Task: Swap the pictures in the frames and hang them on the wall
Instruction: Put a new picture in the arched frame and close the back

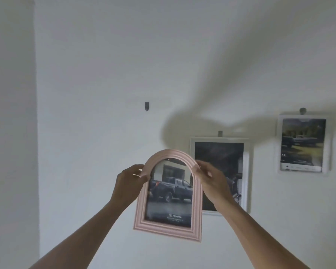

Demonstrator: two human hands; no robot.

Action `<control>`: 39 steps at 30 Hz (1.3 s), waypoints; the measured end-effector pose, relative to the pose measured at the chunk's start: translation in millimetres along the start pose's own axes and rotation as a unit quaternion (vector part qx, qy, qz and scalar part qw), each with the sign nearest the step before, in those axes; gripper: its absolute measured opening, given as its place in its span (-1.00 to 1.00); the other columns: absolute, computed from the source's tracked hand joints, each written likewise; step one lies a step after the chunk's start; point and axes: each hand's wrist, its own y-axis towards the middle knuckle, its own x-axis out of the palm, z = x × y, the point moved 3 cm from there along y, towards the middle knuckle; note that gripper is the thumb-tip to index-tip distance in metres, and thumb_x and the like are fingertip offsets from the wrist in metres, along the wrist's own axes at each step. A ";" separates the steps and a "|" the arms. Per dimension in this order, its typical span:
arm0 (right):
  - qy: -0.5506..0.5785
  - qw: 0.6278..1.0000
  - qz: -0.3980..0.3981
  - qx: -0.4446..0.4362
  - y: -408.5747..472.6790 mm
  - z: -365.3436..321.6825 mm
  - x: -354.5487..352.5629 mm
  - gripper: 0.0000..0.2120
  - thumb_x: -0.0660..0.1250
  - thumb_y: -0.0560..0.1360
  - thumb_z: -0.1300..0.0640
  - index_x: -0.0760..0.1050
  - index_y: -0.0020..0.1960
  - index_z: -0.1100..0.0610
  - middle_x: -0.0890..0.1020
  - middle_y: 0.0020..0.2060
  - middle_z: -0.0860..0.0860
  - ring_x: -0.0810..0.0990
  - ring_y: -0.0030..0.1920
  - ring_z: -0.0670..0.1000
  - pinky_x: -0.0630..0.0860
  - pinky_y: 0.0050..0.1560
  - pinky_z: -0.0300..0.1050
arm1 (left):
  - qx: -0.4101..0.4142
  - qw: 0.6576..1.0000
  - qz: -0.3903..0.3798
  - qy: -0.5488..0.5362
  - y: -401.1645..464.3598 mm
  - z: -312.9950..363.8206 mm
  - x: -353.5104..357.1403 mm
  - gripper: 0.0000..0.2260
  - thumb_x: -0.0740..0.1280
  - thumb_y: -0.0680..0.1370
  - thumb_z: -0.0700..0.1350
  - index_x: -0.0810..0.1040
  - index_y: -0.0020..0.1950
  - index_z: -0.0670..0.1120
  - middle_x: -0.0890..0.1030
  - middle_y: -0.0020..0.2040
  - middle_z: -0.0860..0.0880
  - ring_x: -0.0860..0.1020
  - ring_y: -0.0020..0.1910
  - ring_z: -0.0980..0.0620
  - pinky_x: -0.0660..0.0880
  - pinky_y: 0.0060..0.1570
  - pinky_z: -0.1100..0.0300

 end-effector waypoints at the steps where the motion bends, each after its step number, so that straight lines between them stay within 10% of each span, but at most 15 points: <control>1: -0.023 1.000 -0.006 -0.019 11.0 -6.9 8.0 -0.70 0.31 0.59 -0.06 0.52 0.30 -0.06 0.63 0.04 -0.19 0.60 0.03 -0.20 0.44 -0.11 -0.46 | 0.000 1.000 0.008 0.008 11.7 -0.5 -7.1 -0.82 0.46 0.46 -0.09 0.62 0.01 0.15 0.67 -0.20 0.13 0.63 -0.24 0.20 0.45 -0.21 0.36; 13: -0.140 0.984 -0.026 -0.110 108.9 -70.5 78.9 -0.50 0.30 0.60 0.15 0.31 0.50 -0.02 0.50 0.36 -0.06 0.49 0.33 0.01 0.40 0.31 -0.12 | 0.024 1.000 0.001 0.008 119.6 -0.4 -73.1 -0.49 0.38 0.47 -0.09 0.43 0.40 0.20 0.63 -0.17 -0.09 0.59 -0.20 0.00 0.48 -0.24 0.23; 21: -0.162 0.976 -0.002 -0.146 150.6 -86.5 100.7 -0.52 0.29 0.58 0.17 0.33 0.47 -0.07 0.58 0.20 0.02 0.52 0.23 0.05 0.37 0.18 -0.17 | 0.049 0.998 0.021 0.040 163.6 2.5 -88.3 -0.46 0.37 0.50 -0.08 0.38 0.48 0.12 0.59 -0.22 0.05 0.50 -0.35 0.16 0.37 -0.36 0.35; 30: -0.184 0.969 0.037 -0.162 170.4 -71.5 114.6 -0.51 0.28 0.59 0.21 0.31 0.46 -0.09 0.55 0.13 0.04 0.54 0.15 0.03 0.34 0.10 -0.22 | 0.106 0.986 0.018 0.124 196.1 -11.8 -79.0 -0.45 0.33 0.57 -0.08 0.27 0.54 0.06 0.51 0.02 -0.04 0.52 -0.08 0.04 0.38 -0.03 0.28; 36: -0.210 0.952 0.095 -0.201 167.1 -60.4 123.0 -0.34 0.30 0.50 0.41 0.31 0.48 -0.08 0.42 0.06 0.06 0.41 -0.06 -0.23 0.26 -0.07 -0.67 | 0.133 0.982 0.038 0.128 209.1 -25.0 -68.9 -0.47 0.33 0.55 -0.03 0.31 0.51 0.13 0.47 -0.04 -0.06 0.51 -0.05 -0.07 0.40 -0.03 0.23; 39: -0.315 0.913 0.138 -0.220 169.2 -57.5 127.1 -0.33 0.33 0.49 0.30 0.26 0.51 -0.09 0.51 0.02 0.06 0.41 0.04 -0.03 0.41 -0.12 -0.35 | 0.148 0.977 0.050 0.146 209.5 -26.2 -66.1 -0.48 0.36 0.53 0.01 0.34 0.47 0.14 0.40 -0.06 -0.01 0.48 -0.13 -0.03 0.39 -0.07 0.24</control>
